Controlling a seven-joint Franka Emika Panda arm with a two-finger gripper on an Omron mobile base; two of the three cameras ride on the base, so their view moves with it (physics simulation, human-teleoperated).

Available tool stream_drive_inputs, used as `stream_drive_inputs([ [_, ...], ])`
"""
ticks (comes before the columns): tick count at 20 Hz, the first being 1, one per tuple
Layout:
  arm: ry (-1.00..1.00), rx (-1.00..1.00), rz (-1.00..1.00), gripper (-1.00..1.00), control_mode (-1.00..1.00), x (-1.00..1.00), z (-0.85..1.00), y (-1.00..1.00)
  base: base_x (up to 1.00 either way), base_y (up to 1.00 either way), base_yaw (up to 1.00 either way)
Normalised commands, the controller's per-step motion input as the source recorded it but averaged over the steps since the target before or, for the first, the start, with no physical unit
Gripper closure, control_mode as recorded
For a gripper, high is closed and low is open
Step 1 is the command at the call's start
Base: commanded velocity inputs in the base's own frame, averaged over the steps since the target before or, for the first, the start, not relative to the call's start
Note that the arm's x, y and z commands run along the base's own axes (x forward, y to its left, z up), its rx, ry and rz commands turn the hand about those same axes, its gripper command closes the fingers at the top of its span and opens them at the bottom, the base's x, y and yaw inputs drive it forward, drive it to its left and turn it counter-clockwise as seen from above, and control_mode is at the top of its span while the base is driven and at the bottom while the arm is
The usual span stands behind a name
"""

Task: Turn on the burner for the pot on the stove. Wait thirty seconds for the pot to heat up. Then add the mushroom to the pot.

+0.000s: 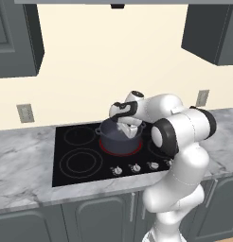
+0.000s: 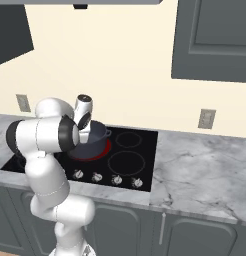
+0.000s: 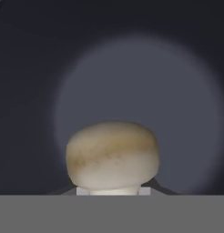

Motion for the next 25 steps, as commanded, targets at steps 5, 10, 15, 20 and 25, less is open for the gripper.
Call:
stream_drive_inputs([
  [5,0.0,0.0,0.0,-1.0,-1.0,0.0,0.04,0.0,0.0,0.0,0.0],
  [10,0.0,0.0,0.0,-1.0,-1.0,0.0,0.18,0.0,0.0,0.0,0.0],
  [15,0.0,0.0,0.0,-1.0,-1.0,0.0,0.29,0.0,0.0,0.0,0.0],
  [20,0.0,0.0,0.0,-1.0,-1.0,-0.13,0.56,-0.06,0.0,0.0,0.0],
  [25,0.0,0.0,-0.04,-1.0,-1.0,-0.44,0.49,-0.35,0.0,0.0,0.0],
])
